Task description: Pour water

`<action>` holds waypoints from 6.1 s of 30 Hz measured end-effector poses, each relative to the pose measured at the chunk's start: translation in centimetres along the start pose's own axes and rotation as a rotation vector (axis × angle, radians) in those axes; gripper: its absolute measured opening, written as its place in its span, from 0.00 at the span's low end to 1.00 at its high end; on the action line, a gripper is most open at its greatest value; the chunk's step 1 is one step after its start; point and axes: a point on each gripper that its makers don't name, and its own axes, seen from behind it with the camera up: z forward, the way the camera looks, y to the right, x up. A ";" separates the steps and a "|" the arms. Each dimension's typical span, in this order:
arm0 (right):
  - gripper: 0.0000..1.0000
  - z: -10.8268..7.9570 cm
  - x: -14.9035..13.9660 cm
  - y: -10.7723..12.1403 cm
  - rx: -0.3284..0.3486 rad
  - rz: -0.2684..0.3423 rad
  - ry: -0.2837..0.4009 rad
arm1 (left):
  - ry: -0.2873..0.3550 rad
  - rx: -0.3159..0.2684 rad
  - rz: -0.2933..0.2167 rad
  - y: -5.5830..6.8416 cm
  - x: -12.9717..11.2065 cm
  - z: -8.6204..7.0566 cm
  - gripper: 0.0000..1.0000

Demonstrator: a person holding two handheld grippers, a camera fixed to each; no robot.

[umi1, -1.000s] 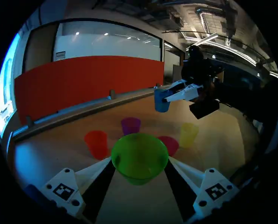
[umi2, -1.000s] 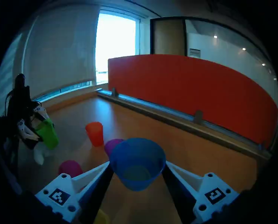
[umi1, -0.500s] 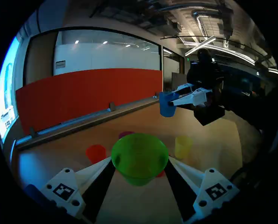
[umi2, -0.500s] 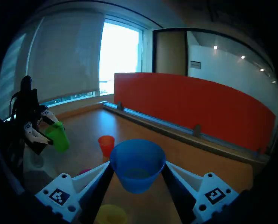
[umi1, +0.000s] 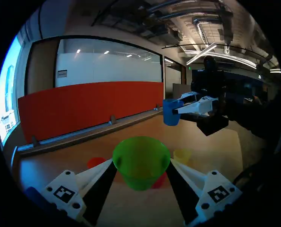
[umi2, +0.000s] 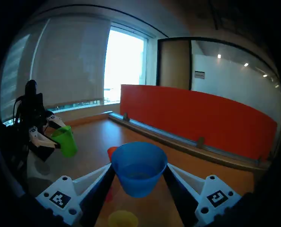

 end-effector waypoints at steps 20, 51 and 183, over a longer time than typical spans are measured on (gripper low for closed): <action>0.89 -0.8 2.9 -2.4 0.017 -0.018 0.078 | 0.062 -0.018 -0.022 1.6 2.1 0.1 0.86; 0.89 -0.1 6.1 -4.9 0.070 -0.016 0.236 | 0.077 -0.055 -0.015 3.3 2.7 1.1 0.87; 0.89 5.1 15.2 -10.5 0.056 -1.232 0.232 | 0.115 -0.160 -0.011 5.8 4.4 2.6 0.86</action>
